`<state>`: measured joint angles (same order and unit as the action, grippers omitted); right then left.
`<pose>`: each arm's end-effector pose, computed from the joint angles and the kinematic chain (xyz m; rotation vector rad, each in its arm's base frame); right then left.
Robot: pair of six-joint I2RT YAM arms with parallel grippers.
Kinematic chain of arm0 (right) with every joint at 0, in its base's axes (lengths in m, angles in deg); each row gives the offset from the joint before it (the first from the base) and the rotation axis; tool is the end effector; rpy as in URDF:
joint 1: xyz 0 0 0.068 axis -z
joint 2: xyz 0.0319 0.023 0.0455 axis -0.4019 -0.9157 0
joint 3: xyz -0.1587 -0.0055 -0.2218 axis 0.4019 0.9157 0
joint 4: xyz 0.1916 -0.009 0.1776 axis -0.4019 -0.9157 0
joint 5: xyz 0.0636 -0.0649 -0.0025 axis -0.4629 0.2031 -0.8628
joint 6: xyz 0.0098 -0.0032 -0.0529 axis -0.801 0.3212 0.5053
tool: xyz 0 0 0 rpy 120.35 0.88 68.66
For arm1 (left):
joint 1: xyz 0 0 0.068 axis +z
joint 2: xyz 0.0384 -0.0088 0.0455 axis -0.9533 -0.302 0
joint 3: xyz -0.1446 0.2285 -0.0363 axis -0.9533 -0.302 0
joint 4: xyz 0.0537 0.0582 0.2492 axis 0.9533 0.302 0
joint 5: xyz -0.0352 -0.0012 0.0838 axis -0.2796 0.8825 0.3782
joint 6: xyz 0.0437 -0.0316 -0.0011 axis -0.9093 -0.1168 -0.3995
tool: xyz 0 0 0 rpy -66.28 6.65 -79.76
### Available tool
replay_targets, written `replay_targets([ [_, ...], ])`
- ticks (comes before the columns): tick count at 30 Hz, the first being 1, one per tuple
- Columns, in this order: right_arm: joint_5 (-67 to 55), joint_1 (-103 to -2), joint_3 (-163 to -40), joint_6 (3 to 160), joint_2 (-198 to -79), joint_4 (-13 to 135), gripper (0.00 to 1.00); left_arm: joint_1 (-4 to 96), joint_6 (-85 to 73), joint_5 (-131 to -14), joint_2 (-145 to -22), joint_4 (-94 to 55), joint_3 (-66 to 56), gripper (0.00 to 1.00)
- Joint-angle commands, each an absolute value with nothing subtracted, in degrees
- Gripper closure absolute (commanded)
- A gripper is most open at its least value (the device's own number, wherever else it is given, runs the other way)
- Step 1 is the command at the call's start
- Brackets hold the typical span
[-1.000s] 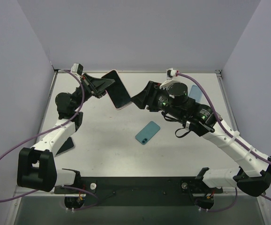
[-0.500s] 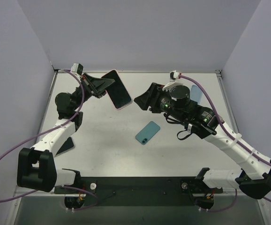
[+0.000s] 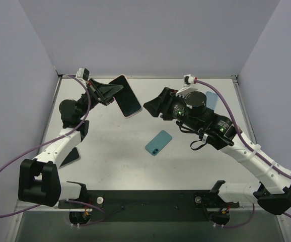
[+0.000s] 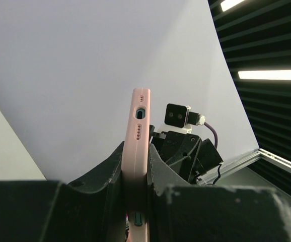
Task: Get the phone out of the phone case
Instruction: Remove the phone case from the phone.
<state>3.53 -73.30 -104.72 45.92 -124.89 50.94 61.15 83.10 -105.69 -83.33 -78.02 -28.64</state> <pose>0.1687 0.1963 0.4635 -0.0820 1.7000 1.2101 0.2730 -0.0784 0.3682 -0.2275 1.3934 -2.0312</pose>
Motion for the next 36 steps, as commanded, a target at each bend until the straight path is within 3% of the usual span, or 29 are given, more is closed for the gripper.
replay_targets([
  [1, 2.47, -73.70, -104.56, 45.34, -125.72, 53.29, 0.47, 61.08, 83.53, -104.69, -80.84, -81.58, -25.45, 1.00],
  [15, 3.70, -73.70, -102.80, 44.63, -127.65, 51.88, 0.47, 61.08, 83.97, -104.51, -79.79, -81.58, -25.80, 1.00],
  [36, 2.30, -75.90, -104.82, 45.42, -140.39, 45.99, 0.48, 61.08, 85.90, -104.07, -76.80, -80.00, -23.16, 1.00],
])
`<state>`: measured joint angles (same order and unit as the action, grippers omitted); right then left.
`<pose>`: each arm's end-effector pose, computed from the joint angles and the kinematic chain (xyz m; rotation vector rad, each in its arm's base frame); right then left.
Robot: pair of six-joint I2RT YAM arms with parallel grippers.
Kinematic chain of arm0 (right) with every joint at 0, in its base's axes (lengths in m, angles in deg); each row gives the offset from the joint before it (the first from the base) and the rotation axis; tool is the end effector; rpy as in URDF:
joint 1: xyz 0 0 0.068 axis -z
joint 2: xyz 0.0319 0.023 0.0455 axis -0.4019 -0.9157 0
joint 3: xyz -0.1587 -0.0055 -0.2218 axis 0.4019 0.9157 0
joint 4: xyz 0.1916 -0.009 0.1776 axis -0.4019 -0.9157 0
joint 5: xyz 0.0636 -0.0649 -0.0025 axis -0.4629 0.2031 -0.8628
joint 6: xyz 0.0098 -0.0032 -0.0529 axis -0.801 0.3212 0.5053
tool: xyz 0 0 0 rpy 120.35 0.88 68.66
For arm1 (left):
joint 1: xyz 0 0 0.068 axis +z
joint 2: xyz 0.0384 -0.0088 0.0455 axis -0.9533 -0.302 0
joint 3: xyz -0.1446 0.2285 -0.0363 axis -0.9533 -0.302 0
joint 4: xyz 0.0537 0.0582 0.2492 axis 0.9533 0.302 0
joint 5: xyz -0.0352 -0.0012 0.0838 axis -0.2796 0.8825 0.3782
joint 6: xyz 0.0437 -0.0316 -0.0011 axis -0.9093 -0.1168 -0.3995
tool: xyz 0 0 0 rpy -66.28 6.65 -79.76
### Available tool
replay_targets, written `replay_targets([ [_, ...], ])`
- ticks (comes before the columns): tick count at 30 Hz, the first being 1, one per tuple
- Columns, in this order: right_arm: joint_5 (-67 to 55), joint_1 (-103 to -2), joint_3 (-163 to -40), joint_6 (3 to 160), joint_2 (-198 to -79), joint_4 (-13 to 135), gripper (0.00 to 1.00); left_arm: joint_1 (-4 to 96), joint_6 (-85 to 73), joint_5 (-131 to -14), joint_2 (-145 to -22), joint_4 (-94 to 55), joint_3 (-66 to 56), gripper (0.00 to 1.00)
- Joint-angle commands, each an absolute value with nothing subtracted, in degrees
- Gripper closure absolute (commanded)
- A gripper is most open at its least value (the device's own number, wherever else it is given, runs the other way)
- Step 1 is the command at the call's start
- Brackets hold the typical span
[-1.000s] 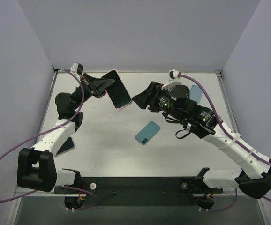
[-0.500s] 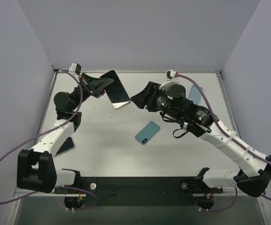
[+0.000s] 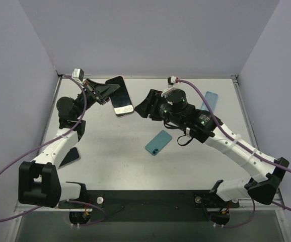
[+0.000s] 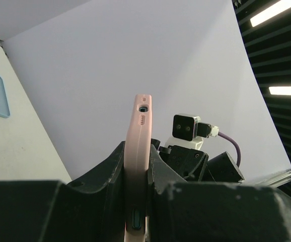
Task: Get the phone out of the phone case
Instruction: Remove the phone case from the phone.
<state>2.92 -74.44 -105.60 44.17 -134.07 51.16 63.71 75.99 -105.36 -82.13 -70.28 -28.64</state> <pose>0.1974 0.2402 0.4267 -0.0925 1.8568 1.1802 0.2780 -0.0662 0.3621 -0.2735 1.4457 -1.8933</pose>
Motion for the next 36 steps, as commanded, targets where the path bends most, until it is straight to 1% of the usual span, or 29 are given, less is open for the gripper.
replay_targets([
  [1, 2.12, -75.82, -105.34, 45.42, -140.66, 46.08, 0.48, 61.08, 85.99, -103.98, -76.80, -80.09, -23.25, 1.00],
  [9, -0.34, -75.55, -106.05, 44.72, -143.82, 46.96, 0.48, 61.52, 88.53, -103.63, -76.45, -82.10, -23.87, 1.00],
  [19, 1.06, -75.46, -105.35, 44.11, -145.85, 45.82, 0.49, 62.31, 89.68, -104.07, -75.74, -82.99, -23.60, 1.00],
  [24, -0.07, -75.38, -105.79, 43.93, -146.73, 46.87, 0.49, 62.40, 89.51, -104.42, -75.57, -82.99, -23.60, 1.00],
  [30, -10.87, -73.27, -100.78, 39.45, -144.71, 62.58, 0.47, 62.40, 92.14, -103.90, -77.06, -87.29, -27.81, 1.00],
  [36, -16.68, -71.77, -100.95, 34.80, -146.20, 69.01, 0.47, 62.40, 91.97, -104.51, -77.85, -88.00, -28.70, 1.00],
])
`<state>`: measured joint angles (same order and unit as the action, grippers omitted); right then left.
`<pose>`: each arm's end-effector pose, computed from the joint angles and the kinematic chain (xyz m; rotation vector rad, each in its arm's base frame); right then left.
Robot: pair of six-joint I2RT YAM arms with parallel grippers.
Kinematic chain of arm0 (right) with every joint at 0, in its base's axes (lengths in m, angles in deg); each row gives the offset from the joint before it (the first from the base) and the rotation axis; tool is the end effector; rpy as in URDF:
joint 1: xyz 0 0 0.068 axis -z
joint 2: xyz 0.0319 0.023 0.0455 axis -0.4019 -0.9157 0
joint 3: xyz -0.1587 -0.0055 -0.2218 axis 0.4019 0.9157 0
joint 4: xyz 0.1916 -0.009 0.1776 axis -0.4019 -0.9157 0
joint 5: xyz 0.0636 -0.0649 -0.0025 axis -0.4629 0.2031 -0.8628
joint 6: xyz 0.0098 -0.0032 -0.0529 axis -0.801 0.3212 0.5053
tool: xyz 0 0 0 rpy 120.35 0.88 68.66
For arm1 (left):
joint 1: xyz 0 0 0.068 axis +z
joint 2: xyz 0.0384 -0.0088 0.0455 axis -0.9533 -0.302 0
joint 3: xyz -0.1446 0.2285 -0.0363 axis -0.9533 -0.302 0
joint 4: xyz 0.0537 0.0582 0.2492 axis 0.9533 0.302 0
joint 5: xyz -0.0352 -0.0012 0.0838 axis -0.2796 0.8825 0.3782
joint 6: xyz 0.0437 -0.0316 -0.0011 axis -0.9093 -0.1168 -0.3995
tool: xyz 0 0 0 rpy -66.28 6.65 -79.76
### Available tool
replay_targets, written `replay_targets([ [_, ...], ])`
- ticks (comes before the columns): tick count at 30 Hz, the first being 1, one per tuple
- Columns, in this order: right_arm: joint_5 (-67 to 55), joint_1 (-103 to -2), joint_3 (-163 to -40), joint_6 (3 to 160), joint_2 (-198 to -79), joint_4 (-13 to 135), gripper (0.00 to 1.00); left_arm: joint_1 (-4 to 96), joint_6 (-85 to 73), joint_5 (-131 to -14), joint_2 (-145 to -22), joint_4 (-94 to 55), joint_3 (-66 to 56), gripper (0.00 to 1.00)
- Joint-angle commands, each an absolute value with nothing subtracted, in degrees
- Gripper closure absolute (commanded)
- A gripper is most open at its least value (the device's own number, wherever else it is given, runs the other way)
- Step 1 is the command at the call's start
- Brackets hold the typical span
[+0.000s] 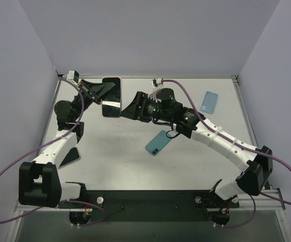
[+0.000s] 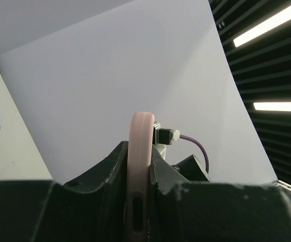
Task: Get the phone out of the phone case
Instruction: Remove the phone case from the phone.
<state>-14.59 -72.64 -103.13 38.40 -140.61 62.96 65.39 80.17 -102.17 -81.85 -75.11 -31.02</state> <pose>0.2210 0.2688 0.3985 -0.2340 1.8831 1.4843 0.2755 -0.0560 0.3576 -0.3522 1.3621 -1.9101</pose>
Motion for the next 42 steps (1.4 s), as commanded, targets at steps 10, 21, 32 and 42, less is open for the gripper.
replay_targets([
  [10, -17.04, -69.32, -97.71, 26.02, -148.66, 85.15, 0.47, 62.40, 91.97, -103.11, -76.01, -87.29, -31.95, 1.00],
  [21, -17.82, -66.59, -98.84, 17.22, -151.82, 99.42, 0.54, 62.05, 90.04, -101.96, -73.55, -85.37, -36.52, 1.00],
  [32, -24.42, -65.18, -100.69, 4.30, -154.64, 111.64, 1.00, 61.87, 87.40, -102.84, -73.99, -84.22, -38.89, 1.00],
  [42, -21.78, -58.69, -92.00, 9.65, -144.63, 99.18, 1.00, 62.22, 85.73, -105.30, -76.27, -82.91, -38.98, 0.28],
])
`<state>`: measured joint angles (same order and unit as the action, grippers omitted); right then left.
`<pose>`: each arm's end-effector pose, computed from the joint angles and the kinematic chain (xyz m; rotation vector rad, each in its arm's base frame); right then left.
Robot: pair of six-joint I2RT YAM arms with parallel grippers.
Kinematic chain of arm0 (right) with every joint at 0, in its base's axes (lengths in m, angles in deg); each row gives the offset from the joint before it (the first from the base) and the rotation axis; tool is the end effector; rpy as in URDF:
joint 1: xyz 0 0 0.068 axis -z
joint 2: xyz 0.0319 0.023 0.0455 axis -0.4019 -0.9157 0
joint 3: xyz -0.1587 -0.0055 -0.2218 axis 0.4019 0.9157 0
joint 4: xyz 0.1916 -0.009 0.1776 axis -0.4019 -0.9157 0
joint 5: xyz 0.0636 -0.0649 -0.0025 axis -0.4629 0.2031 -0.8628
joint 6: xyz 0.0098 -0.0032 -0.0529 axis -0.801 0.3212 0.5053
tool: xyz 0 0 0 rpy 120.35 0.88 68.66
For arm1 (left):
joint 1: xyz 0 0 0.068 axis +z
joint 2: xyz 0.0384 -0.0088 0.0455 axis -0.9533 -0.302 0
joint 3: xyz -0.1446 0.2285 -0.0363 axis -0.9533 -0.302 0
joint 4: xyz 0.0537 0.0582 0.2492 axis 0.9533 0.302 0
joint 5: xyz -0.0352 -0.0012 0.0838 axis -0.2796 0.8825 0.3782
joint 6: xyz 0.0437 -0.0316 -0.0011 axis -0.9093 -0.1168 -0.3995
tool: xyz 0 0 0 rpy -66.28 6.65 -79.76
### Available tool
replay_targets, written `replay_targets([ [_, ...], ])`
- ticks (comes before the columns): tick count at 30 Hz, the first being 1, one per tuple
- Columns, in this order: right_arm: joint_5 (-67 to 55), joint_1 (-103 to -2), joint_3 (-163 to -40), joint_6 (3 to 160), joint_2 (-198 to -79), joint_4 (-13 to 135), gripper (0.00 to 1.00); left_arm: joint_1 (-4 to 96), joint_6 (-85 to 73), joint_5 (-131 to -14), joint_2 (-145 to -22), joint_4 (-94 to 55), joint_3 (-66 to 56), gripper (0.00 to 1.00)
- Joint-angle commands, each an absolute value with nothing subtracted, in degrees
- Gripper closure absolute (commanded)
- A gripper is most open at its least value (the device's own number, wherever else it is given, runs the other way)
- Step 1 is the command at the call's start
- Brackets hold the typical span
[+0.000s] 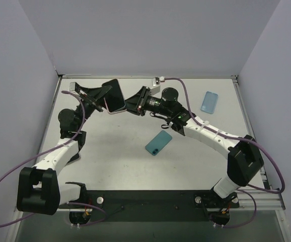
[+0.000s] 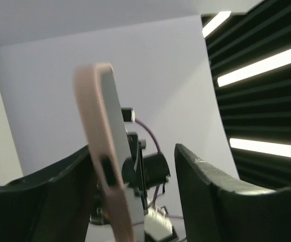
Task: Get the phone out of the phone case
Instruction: Remove the phone case from the phone.
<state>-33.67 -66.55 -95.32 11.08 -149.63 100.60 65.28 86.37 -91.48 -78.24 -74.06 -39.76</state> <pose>0.2640 0.2729 0.3637 -0.1732 1.7107 2.0697 0.2622 -0.0492 0.3225 -0.6830 1.2895 -1.9151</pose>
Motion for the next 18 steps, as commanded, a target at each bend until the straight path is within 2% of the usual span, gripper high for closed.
replay_targets([
  [1, -21.52, -57.72, -89.29, 10.26, -141.92, 98.21, 1.00, 62.31, 84.85, -105.21, -76.45, -82.20, -39.16, 0.17],
  [2, -21.17, -56.93, -87.87, 11.75, -140.41, 97.16, 1.00, 62.23, 84.24, -105.30, -76.62, -81.41, -39.25, 0.05],
  [3, -19.78, -55.09, -86.38, 12.11, -138.75, 95.67, 1.00, 61.88, 83.62, -105.48, -76.88, -79.93, -39.33, 0.03],
  [8, -18.80, -49.28, -81.18, 17.37, -130.65, 87.15, 1.00, 61.17, 81.33, -106.62, -79.17, -78.33, -39.25, 0.03],
  [10, -15.57, -47.78, -82.66, 24.91, -128.11, 75.75, 1.00, 61.17, 81.42, -107.14, -79.96, -78.50, -39.51, 0.03],
  [12, -10.65, -48.04, -87.31, 36.74, -126.96, 61.03, 1.00, 61.34, 81.51, -107.50, -80.40, -79.03, -40.30, 0.02],
  [15, 1.30, -49.71, -92.24, 46.54, -126.60, 46.49, 1.00, 61.35, 80.63, -107.85, -80.58, -78.15, -41.27, 0.03],
  [18, 13.43, -51.90, -93.22, 55.60, -127.13, 38.38, 1.00, 61.17, 79.49, -107.94, -80.93, -76.66, -41.45, 0.03],
])
